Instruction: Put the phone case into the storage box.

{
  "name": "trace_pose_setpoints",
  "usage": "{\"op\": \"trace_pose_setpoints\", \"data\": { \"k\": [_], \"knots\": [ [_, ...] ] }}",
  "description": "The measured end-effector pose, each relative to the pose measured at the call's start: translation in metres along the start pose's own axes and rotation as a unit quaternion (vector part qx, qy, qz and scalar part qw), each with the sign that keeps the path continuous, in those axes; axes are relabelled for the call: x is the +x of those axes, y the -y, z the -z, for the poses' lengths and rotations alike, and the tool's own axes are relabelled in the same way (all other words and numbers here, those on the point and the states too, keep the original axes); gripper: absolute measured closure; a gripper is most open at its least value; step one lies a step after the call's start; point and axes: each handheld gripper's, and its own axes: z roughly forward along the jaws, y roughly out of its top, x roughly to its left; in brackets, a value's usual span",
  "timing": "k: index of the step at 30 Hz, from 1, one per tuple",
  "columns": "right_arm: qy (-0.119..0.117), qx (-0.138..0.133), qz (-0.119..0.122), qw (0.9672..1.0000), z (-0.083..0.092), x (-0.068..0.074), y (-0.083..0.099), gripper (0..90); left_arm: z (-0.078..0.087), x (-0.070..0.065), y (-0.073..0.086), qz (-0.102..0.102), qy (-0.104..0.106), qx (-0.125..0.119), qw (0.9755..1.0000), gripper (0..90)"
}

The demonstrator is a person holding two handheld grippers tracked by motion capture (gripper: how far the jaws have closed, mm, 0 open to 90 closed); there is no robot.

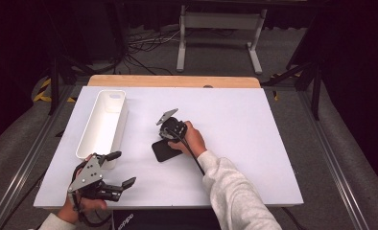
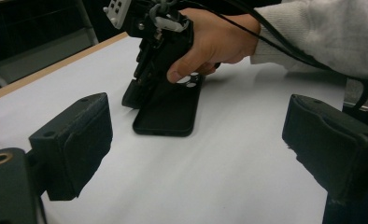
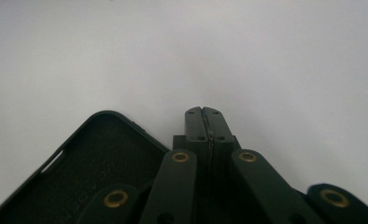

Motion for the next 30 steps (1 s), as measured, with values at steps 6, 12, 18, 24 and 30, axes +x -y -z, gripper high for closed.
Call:
{"op": "trace_pose_setpoints", "data": {
  "k": [6, 12, 18, 24, 30],
  "knots": [
    [-0.006, -0.003, 0.016, 0.9998, 0.005, 0.012, 0.005, 90.0, -0.001, 0.0, 0.0, 0.002, 0.0, 0.006, 1.0, 9.2],
    [-0.012, -0.002, 0.028, 0.9995, 0.014, 0.024, 0.014, 90.0, -0.001, 0.001, 0.0, 0.002, -0.006, 0.008, 0.9999, 9.1],
    [-0.015, 0.003, 0.045, 0.9989, 0.025, 0.036, 0.023, 90.0, -0.002, 0.0, 0.0, 0.0, -0.007, 0.011, 0.9999, 8.5],
    [-0.016, -0.008, 0.045, 0.9988, 0.031, 0.042, 0.033, 90.0, -0.003, 0.0, 0.0, 0.002, -0.005, 0.011, 0.9999, 8.0],
    [-0.017, -0.014, 0.044, 0.9988, 0.037, 0.048, 0.042, 90.0, -0.003, 0.0, 0.0, 0.003, -0.006, 0.013, 0.9999, 7.8]
  ]
}}
